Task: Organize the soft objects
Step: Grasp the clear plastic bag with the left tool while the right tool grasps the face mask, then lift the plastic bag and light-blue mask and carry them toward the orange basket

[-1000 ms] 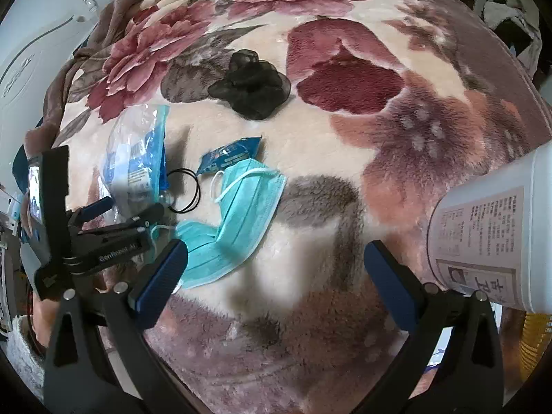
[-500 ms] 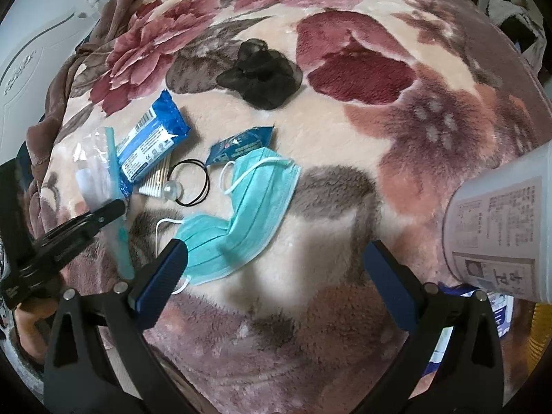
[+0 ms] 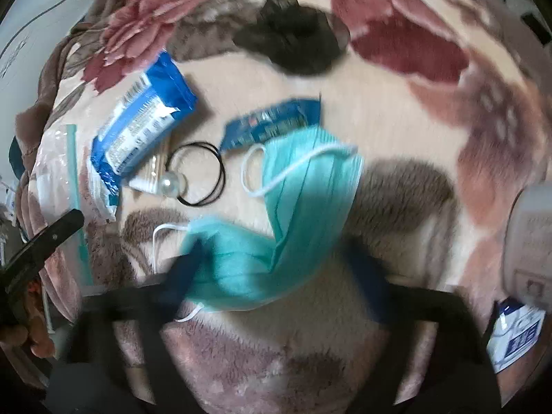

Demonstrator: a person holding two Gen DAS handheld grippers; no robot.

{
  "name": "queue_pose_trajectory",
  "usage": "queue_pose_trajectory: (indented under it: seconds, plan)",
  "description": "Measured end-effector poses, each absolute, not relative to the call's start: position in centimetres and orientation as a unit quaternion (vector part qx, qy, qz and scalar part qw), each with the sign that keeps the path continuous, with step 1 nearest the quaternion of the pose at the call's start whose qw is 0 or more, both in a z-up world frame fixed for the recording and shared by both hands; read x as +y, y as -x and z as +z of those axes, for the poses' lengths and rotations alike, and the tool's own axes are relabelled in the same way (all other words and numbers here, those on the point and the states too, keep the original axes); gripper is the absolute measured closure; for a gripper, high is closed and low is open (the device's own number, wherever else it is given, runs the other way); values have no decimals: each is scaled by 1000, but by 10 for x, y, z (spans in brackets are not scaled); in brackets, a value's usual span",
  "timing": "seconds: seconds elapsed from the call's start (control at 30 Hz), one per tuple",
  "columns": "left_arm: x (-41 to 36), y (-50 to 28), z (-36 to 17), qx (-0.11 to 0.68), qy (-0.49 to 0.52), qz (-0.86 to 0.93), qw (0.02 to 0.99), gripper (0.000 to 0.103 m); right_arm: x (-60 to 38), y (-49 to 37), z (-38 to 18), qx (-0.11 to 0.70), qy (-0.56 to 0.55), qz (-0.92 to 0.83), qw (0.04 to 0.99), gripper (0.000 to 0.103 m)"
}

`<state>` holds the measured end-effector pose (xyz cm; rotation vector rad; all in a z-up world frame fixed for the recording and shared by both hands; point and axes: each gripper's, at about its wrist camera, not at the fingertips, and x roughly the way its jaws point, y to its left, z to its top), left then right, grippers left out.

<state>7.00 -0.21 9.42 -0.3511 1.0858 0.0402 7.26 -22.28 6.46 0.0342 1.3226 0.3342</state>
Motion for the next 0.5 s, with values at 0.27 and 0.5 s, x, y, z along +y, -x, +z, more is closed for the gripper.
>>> queue_pose_trajectory:
  seconds: [0.27,0.5]
  plan:
    - [-5,-65,96,513,166,17,842,90,-232,-52,98,576,-32,175,798,78]
    - [-14,-59,106,512,159,20,844,90,-231,-42,130,546,-18,186,817,78]
